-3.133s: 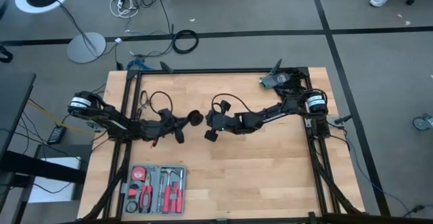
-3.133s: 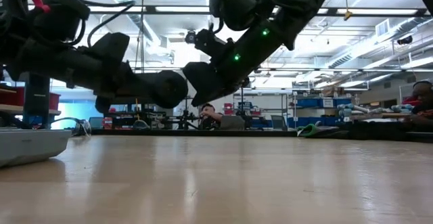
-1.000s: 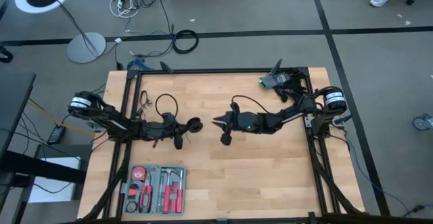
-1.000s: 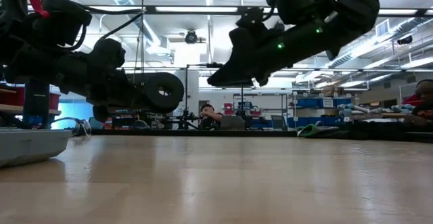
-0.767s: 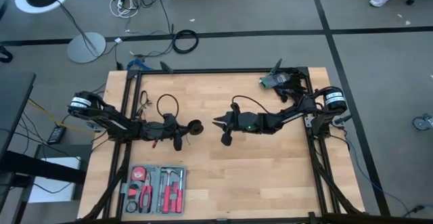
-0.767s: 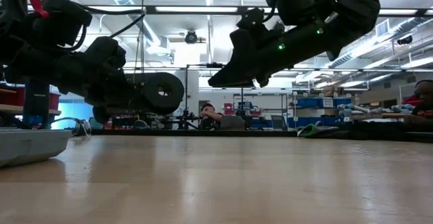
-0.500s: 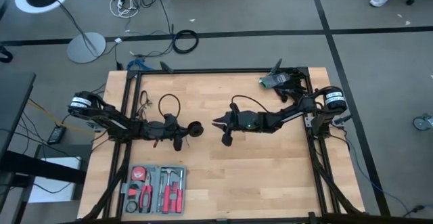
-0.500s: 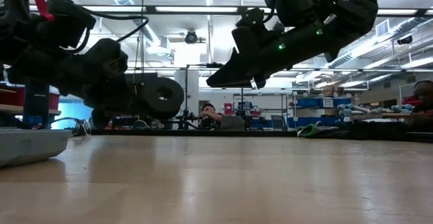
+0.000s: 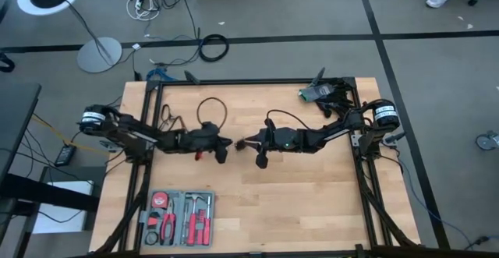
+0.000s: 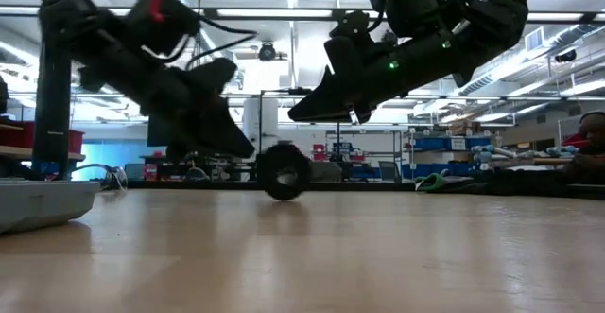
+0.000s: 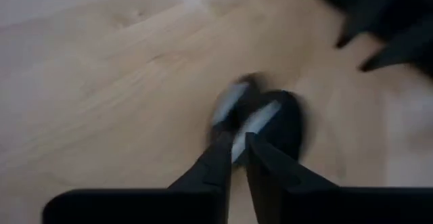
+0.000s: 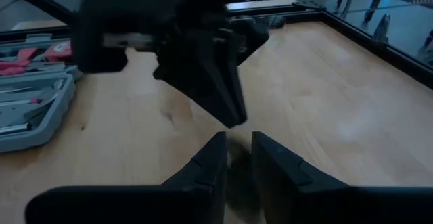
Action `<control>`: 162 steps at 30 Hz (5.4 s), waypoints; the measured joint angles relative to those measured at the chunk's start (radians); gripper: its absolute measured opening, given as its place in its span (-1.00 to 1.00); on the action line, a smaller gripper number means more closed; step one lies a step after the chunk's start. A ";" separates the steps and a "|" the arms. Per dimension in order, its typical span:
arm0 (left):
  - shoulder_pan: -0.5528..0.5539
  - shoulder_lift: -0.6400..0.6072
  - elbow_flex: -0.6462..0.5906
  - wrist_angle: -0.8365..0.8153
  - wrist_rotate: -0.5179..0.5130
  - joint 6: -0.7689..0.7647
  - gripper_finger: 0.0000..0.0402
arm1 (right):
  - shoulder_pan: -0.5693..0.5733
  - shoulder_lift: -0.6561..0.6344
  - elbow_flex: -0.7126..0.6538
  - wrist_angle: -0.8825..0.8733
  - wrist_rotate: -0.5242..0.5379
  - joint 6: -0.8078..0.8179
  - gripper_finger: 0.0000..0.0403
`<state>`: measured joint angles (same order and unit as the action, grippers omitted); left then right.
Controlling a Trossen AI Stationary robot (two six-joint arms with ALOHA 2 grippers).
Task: Coil cords
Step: Coil the black wire on the spool, then uncoil the black wire from the spool
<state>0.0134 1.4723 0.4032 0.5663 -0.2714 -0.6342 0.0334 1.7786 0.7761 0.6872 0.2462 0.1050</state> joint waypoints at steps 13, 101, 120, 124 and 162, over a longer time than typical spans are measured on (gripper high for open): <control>0.046 0.000 0.020 -0.228 -0.049 0.047 -0.45 | 0.000 0.001 0.000 -0.010 -0.004 -0.029 -0.66; -0.009 -0.071 -0.083 -0.055 -0.049 0.552 -0.47 | 0.069 -0.525 -0.441 -0.626 0.209 0.334 -0.69; -0.009 -0.072 -0.085 0.091 -0.050 0.578 -0.47 | 0.072 -0.373 -0.440 -0.509 0.194 0.512 -0.70; -0.009 -0.072 -0.085 0.109 -0.050 0.578 -0.47 | 0.071 -0.373 -0.440 -0.499 0.166 0.575 -0.70; -0.008 -0.072 -0.085 0.272 0.093 0.528 0.17 | 0.076 -0.372 -0.441 -0.462 0.121 0.571 -0.70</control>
<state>0.0055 1.3999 0.3183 0.8382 -0.1783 -0.1057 0.1093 1.4071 0.3355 0.2248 0.3671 0.6765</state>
